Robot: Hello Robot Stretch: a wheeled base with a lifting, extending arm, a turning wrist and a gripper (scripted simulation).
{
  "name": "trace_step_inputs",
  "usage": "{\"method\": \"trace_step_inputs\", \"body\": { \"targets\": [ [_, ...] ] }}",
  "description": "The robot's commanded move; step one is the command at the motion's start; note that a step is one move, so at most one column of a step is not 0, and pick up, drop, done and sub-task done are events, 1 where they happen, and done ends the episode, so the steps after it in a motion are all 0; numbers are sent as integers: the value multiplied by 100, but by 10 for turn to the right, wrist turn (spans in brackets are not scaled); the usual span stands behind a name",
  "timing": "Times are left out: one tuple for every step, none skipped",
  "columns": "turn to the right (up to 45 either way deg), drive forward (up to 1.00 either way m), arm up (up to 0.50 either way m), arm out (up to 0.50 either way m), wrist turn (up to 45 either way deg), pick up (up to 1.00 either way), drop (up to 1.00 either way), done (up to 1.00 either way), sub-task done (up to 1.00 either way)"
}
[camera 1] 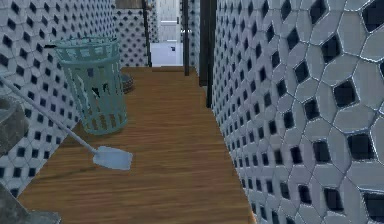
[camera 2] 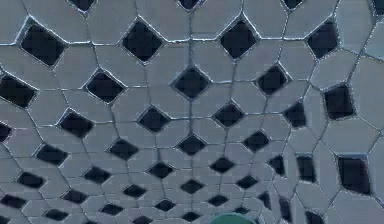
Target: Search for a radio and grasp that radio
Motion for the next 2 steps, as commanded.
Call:
{"method": "trace_step_inputs", "body": {
  "targets": [
    [0,10,0,0,0,0,0,0,0],
    [-60,0,0,0,0,0,0,0,0]
  ]
}}
